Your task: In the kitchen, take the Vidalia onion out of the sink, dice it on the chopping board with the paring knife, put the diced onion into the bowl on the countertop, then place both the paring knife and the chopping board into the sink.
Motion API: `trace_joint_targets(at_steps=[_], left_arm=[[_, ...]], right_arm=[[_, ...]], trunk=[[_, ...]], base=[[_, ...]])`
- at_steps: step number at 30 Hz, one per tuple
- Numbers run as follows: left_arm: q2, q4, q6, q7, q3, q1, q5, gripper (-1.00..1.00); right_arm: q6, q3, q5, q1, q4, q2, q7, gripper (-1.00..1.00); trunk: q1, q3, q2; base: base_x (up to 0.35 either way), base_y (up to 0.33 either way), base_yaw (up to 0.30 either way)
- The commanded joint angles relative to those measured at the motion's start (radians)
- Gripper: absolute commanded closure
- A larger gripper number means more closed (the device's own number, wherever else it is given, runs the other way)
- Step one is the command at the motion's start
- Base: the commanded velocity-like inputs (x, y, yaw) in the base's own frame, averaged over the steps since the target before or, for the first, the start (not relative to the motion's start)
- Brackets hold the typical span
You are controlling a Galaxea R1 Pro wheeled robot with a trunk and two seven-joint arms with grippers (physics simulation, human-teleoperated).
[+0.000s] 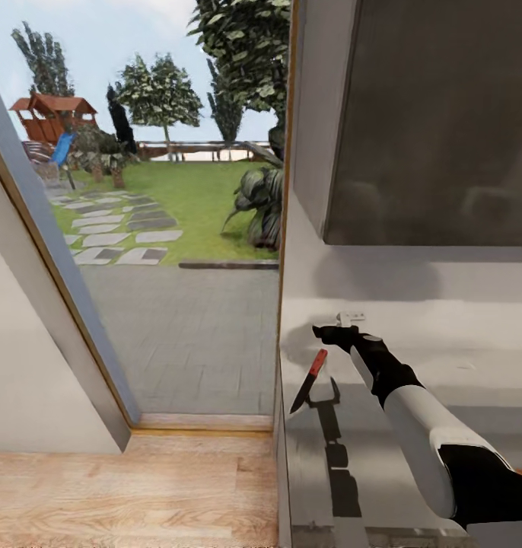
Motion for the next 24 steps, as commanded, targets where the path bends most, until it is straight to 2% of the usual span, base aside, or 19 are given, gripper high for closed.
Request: trace_joint_targets(at_steps=[1,10,24], left_arm=[[0.000,-0.002,-0.001,0.000,0.000,0.000,0.005,-1.00],[0.000,-0.002,-0.001,0.000,0.000,0.000,0.005,-1.00],[0.000,0.000,-0.001,0.000,0.000,0.000,0.005,-1.00]], right_arm=[[0.006,-0.006,0.004,-0.001,-0.002,0.001,0.007,-1.00],[0.006,-0.007,0.004,-0.001,-0.002,-0.002,0.006,-1.00],[0.005,-0.007,0.004,-0.001,0.004,-0.002,0.006,-1.00]], trunk=[[0.001,-0.004,-0.002],[0.001,-0.017,-0.002],[0.001,-0.018,-0.002]], base=[[0.000,0.000,0.000],[0.000,0.000,0.000],[0.000,0.000,0.000]])
